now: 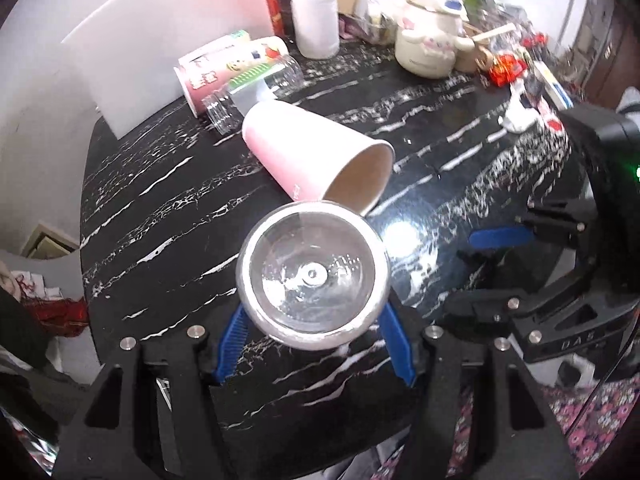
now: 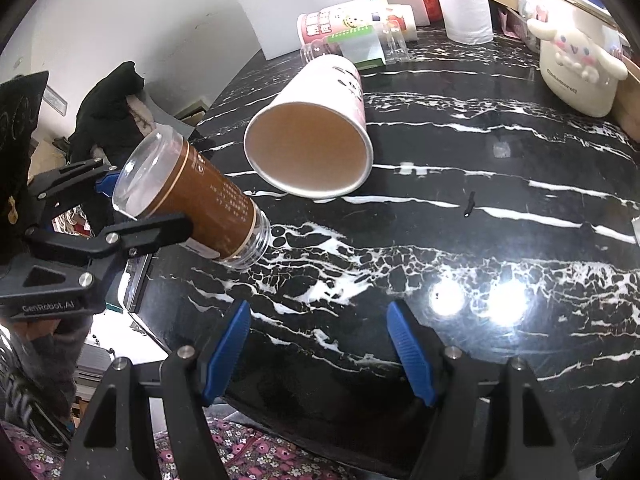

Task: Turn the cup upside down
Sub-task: 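Lower the jar onto the table standing on its end and open the left gripper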

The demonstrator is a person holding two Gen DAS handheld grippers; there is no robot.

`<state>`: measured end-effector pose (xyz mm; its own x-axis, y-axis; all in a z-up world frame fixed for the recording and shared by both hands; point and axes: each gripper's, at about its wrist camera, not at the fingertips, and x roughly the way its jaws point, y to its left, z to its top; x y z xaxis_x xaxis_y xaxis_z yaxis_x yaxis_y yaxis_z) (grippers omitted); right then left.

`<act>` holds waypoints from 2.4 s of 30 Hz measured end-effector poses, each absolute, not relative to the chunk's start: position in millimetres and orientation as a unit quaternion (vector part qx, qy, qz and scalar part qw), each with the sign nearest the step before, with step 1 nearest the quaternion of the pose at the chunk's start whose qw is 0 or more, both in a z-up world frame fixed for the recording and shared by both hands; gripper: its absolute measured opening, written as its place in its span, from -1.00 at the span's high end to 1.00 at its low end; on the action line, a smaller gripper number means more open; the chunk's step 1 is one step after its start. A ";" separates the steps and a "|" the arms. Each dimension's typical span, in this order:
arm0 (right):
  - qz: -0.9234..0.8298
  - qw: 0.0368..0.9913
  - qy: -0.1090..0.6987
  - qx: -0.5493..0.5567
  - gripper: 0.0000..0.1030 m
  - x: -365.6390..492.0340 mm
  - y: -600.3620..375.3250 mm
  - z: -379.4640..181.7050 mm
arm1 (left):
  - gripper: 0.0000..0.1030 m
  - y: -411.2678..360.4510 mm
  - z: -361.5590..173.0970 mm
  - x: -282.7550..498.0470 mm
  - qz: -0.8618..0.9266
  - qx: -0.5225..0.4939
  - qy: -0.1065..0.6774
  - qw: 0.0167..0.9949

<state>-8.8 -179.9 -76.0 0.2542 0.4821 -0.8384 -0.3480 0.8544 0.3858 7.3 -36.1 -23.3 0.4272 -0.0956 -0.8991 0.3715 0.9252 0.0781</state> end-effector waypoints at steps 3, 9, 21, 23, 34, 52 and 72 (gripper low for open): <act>0.259 0.791 0.551 0.060 -0.39 -9.0 -179.7 -76.4 | -0.14 -29.8 -24.6 6.3 -0.133 0.110 0.509 0.843; 0.248 0.797 0.549 0.052 -0.39 -11.1 -178.5 -75.9 | -0.14 -24.9 -27.7 3.3 -0.117 0.090 0.491 0.859; 0.226 0.808 0.543 0.031 -0.39 -11.8 -173.3 -74.0 | -0.14 -23.1 -29.9 5.6 -0.096 0.070 0.471 0.874; 0.225 0.809 0.542 0.030 -0.39 -11.2 -172.7 -73.4 | -0.14 -23.5 -30.6 4.7 -0.091 0.070 0.464 0.878; 0.225 0.809 0.543 0.027 -0.39 -10.4 -172.1 -73.0 | -0.14 -24.2 -31.9 4.9 -0.084 0.069 0.457 0.883; 0.226 0.821 0.524 0.007 -0.39 -10.7 -162.1 -55.2 | -0.44 -7.7 -20.5 0.4 -0.046 0.051 0.456 0.888; 0.214 0.870 0.441 -0.058 -0.39 -20.6 -137.1 20.3 | -0.56 16.0 46.7 -36.7 -0.013 0.014 0.408 0.913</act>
<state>-20.6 -137.1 20.3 0.5197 0.3201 -0.7921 -0.4231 0.9019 0.0869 -36.7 16.0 46.7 0.6669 -0.0114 -0.7450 0.0350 0.9993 0.0160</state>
